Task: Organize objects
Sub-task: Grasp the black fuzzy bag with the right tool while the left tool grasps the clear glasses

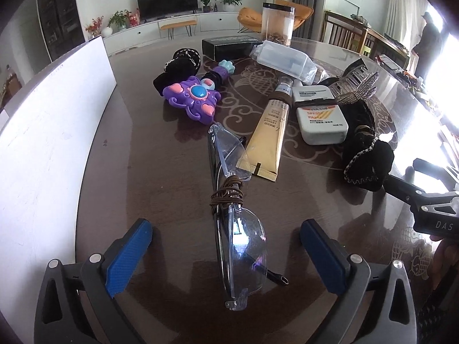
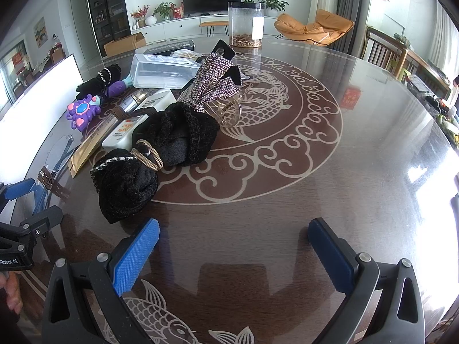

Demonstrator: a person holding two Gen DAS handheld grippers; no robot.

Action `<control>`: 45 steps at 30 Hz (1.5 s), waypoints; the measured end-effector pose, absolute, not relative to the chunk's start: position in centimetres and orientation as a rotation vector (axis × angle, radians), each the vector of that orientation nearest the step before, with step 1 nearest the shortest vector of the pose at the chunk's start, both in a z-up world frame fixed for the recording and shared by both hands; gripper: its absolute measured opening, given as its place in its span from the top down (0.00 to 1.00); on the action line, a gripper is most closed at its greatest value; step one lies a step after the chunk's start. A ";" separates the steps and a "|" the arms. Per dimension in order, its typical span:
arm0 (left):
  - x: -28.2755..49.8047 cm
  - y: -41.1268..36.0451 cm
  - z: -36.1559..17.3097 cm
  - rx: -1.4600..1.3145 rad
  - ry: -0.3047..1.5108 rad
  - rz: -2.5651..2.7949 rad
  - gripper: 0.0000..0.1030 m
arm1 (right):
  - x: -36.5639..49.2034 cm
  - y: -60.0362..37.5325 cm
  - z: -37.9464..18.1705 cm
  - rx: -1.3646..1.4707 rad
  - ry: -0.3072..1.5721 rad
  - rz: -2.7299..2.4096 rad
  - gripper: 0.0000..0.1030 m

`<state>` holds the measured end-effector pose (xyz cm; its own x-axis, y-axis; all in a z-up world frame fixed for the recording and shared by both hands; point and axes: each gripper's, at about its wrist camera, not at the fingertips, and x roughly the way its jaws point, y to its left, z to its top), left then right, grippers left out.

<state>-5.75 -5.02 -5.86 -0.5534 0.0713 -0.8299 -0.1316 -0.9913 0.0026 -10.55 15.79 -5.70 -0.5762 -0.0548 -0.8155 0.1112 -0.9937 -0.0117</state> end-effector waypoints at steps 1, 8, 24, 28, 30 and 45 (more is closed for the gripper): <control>-5.7 -5.0 -5.8 -1.420 0.096 2.671 0.00 | -10.6 15.8 -5.7 1.397 0.093 -2.706 0.00; -5.7 -5.0 -5.9 -1.418 0.093 2.674 0.00 | -10.3 16.1 -4.8 1.439 -0.070 -2.658 0.00; -5.9 -4.9 -6.0 -1.411 0.092 2.676 0.00 | -12.7 9.6 -3.7 1.489 0.001 -2.480 0.58; -5.9 -4.9 -6.0 -1.423 0.102 2.660 0.00 | -9.5 12.8 -3.9 1.494 0.037 -2.485 0.58; -5.9 -4.8 -6.0 -1.464 0.119 2.617 0.00 | -8.4 14.8 -3.8 1.511 0.000 -2.475 0.55; -5.0 -6.3 -3.9 -1.382 -0.013 2.555 0.73 | -10.4 15.8 -3.6 1.731 0.040 -2.511 0.70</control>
